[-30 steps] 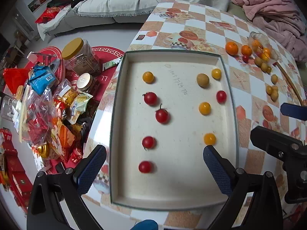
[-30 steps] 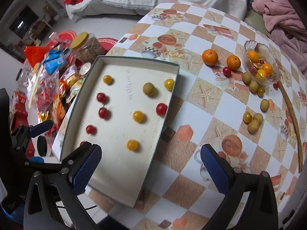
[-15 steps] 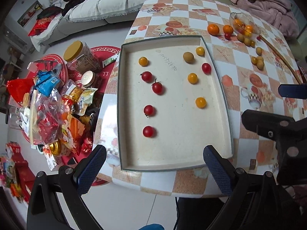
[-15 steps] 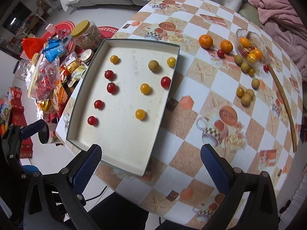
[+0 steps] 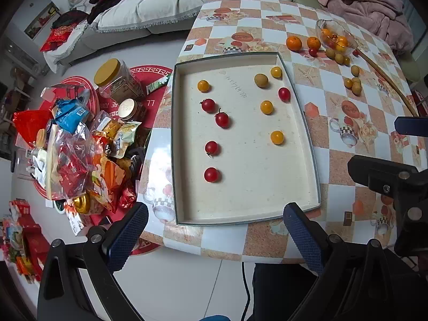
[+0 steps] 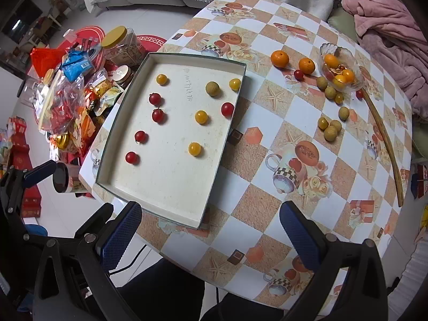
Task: Organize fruits
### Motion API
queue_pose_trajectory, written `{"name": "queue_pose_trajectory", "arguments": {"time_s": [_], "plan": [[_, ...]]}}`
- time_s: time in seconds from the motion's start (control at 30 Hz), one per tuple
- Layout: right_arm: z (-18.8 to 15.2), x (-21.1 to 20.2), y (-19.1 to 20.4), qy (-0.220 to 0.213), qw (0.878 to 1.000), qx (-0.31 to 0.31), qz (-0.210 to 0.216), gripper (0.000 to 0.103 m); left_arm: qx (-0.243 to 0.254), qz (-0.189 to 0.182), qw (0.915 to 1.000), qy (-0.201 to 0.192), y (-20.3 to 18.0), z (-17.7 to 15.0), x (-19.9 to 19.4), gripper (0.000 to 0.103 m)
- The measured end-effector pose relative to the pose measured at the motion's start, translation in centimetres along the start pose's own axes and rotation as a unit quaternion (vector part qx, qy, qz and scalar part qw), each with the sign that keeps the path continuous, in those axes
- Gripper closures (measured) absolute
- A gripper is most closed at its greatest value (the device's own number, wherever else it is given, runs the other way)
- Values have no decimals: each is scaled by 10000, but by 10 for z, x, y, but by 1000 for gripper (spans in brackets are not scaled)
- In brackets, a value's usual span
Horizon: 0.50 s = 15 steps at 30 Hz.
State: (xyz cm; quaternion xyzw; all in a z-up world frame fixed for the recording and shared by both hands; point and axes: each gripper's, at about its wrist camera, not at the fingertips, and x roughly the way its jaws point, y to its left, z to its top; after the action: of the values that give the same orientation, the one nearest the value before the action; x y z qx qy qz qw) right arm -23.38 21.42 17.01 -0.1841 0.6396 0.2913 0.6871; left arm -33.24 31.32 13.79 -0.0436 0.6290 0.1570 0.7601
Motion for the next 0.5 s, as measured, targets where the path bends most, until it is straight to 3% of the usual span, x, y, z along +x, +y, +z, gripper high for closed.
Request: {"name": "queue_pose_trajectory", "arguments": {"time_s": [0.5], "plan": [[5, -11, 6, -112, 9998, -141, -121, 0, -103, -149, 9998, -99, 2, 4, -12, 2]]}}
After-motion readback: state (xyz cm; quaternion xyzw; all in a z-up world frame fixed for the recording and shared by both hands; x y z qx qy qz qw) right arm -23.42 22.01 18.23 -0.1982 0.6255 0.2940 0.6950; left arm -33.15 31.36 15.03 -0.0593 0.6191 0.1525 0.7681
